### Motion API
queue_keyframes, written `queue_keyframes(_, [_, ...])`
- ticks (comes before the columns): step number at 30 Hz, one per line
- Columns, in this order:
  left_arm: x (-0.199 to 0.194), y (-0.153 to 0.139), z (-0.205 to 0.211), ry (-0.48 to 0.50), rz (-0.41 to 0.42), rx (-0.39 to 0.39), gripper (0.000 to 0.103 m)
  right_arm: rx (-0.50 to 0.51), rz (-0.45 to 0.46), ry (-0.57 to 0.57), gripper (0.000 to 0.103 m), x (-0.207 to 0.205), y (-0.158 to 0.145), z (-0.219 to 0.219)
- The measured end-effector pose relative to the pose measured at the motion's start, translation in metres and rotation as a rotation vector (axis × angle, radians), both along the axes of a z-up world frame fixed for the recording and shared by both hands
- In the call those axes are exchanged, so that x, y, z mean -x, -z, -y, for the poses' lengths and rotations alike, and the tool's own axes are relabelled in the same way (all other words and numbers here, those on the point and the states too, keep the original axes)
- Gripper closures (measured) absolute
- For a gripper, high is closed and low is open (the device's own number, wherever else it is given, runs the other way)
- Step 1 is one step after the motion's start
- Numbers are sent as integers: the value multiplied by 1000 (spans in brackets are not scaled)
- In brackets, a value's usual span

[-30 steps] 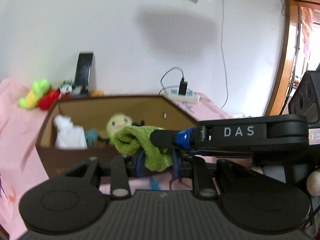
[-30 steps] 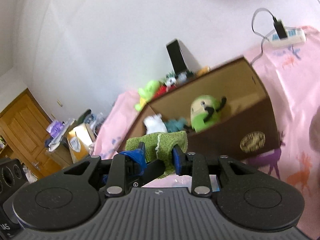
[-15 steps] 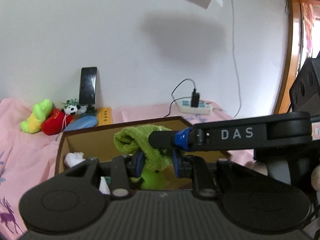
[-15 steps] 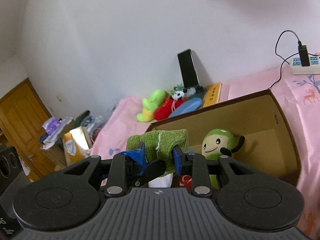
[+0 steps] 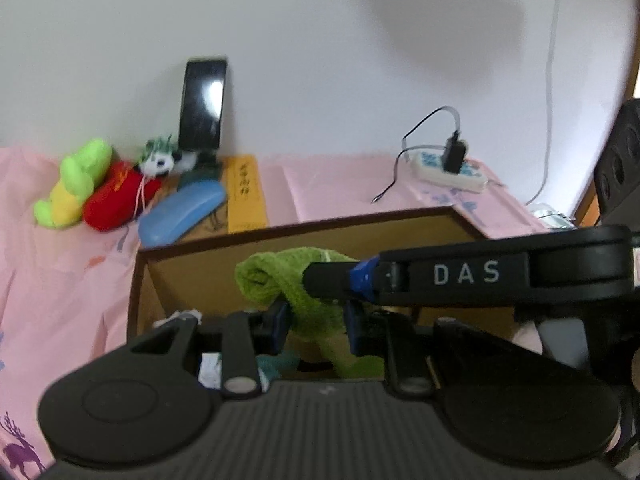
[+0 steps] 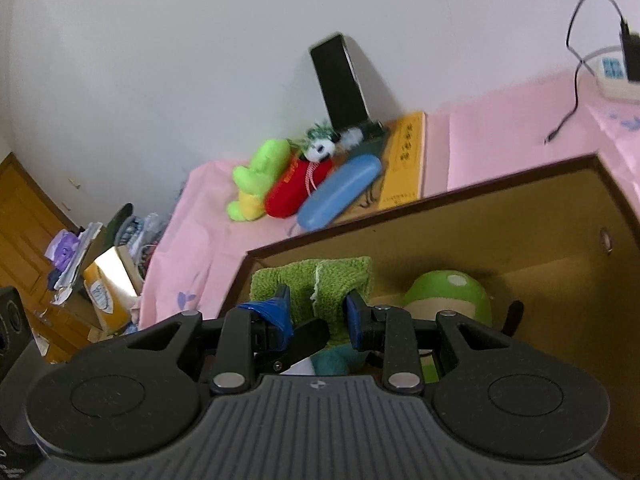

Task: Organize soft objects
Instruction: 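Lift the green towel with the right gripper and lower it into the box, then open the right gripper to release the green towel beside the green plush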

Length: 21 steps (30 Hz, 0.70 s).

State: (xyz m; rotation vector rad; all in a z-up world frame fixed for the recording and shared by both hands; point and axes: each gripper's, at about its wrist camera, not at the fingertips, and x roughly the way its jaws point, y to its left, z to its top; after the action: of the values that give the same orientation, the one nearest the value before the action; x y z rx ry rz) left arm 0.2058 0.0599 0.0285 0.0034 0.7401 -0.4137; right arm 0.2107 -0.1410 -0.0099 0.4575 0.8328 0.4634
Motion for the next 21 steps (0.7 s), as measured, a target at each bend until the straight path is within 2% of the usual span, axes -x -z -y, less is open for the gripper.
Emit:
queue_keyframes(3, [-16, 12, 0, -30, -57, -21, 79, 19, -53, 1, 89, -11, 11, -2])
queue_keyframes(4, [-20, 16, -1, -37, -76, -27, 75, 37, -62, 4, 89, -13, 14, -3])
queue_keyframes(5, [-23, 20, 0, -49, -96, -36, 60, 59, -72, 4, 89, -14, 16, -5])
queue_keyframes(6, [-26, 23, 0, -61, -107, -41, 56, 76, -83, 6, 89, -15, 19, -5])
queue_keyframes(8, [-28, 30, -1, -71, -125, -43, 56, 64, -117, 13, 88, -17, 22, -3])
queue_keyframes(11, [-26, 30, -5, -82, -138, -26, 52, 60, -104, 19, 88, -14, 18, 3])
queue_keyframes(21, [11, 1, 0, -122, -50, -60, 52, 35, -23, 28, 88, 17, -9, 11])
